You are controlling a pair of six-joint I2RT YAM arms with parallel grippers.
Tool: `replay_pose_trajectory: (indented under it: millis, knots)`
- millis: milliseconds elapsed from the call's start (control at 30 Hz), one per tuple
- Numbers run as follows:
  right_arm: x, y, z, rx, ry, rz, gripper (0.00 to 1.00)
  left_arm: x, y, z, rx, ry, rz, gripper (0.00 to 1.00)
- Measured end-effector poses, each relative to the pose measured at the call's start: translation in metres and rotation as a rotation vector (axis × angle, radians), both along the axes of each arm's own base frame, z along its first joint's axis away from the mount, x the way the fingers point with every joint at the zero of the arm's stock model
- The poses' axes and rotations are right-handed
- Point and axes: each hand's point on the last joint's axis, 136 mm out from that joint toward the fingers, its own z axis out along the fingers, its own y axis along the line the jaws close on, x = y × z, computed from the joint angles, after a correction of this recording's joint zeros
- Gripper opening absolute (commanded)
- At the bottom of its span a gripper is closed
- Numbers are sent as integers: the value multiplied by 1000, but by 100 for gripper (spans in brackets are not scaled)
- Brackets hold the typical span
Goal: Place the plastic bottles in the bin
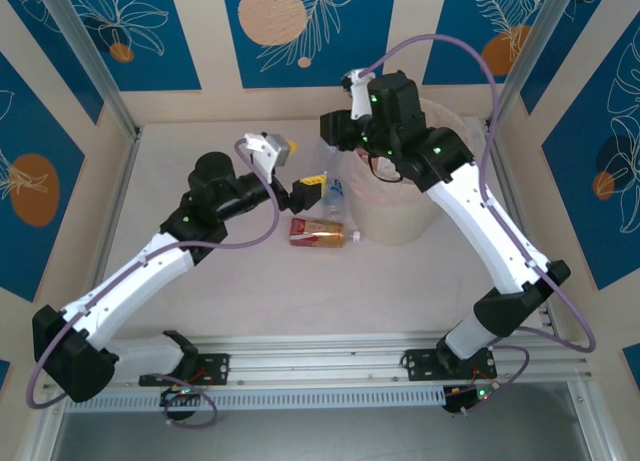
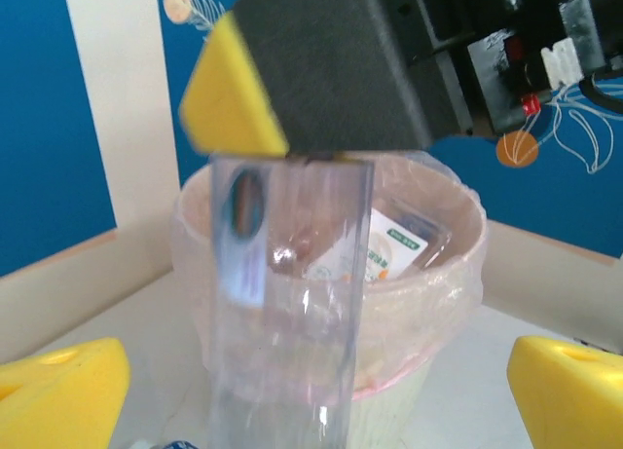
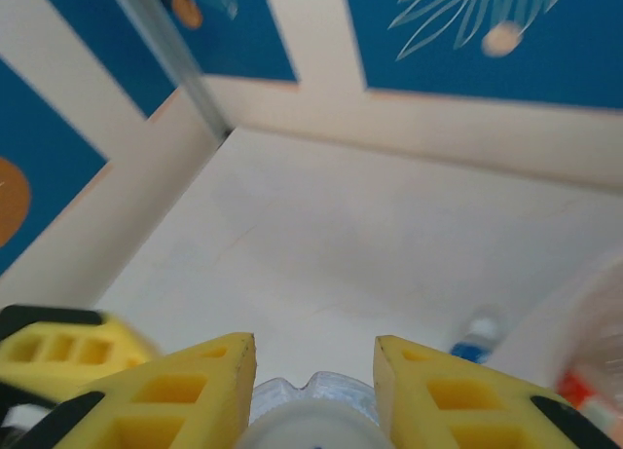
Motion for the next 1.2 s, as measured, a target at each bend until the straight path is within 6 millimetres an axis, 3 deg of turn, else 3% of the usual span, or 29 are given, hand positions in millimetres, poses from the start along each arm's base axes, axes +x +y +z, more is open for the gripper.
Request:
replay_pose_trajectory:
  millis: [233, 400, 533, 667, 967, 1100, 1200]
  knots:
    - [0, -58, 81, -82, -290, -216, 0, 0, 21, 12, -23, -28, 104, 99]
    - [11, -98, 105, -178, -397, -360, 0, 7, 29, 2, -3, -2, 164, 99]
    - [31, -135, 99, -267, -394, -480, 0, 11, 32, -3, 6, 10, 198, 100]
    - [50, -161, 81, -329, -367, -557, 0, 13, 35, -4, 9, 14, 214, 100]
    - [77, -177, 7, -413, -266, -582, 0, 15, 36, -9, 25, 30, 227, 99]
    - [74, -191, -13, -404, -242, -604, 0, 15, 37, -10, 28, 33, 230, 100]
    - [70, -197, -14, -375, -256, -617, 0, 15, 37, -11, 29, 34, 230, 100]
